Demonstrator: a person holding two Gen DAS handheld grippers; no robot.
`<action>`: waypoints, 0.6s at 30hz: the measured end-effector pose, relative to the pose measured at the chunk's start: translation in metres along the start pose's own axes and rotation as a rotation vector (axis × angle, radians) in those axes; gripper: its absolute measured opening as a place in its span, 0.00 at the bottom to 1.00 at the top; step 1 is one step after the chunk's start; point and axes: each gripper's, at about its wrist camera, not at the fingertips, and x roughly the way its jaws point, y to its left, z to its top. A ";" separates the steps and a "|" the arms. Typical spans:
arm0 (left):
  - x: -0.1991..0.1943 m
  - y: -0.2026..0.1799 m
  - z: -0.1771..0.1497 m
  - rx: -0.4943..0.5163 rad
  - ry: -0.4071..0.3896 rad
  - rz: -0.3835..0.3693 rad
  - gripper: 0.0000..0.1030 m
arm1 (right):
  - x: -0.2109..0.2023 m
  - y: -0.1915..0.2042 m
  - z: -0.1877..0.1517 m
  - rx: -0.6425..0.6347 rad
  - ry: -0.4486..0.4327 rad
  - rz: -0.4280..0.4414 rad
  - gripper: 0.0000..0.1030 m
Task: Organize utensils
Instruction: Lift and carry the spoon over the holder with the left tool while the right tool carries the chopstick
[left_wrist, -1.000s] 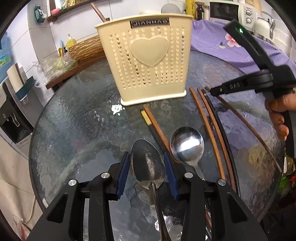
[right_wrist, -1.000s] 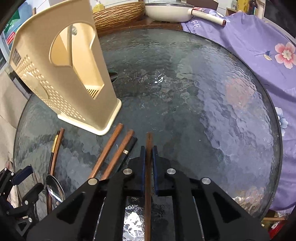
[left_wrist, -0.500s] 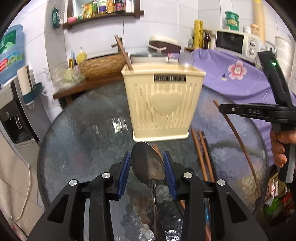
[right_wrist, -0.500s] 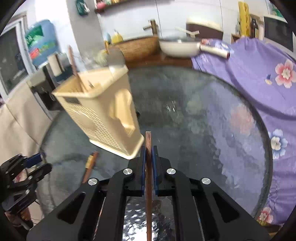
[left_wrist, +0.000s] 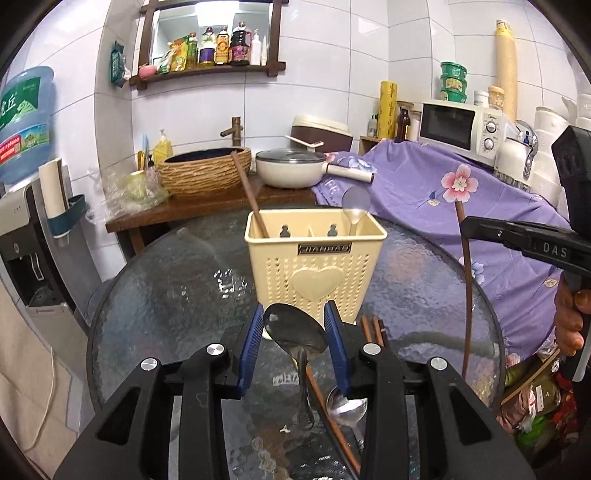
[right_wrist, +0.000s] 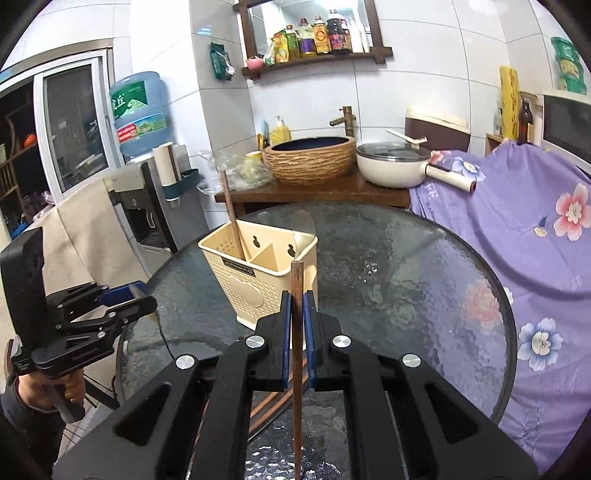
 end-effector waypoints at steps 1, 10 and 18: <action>-0.001 -0.001 0.003 0.001 -0.004 -0.006 0.32 | -0.001 0.000 0.001 -0.002 -0.002 0.003 0.07; -0.015 0.002 0.057 -0.023 -0.101 -0.027 0.32 | -0.026 -0.002 0.048 0.047 -0.068 0.082 0.07; -0.026 0.016 0.126 -0.103 -0.229 -0.018 0.32 | -0.051 0.014 0.125 0.044 -0.162 0.132 0.07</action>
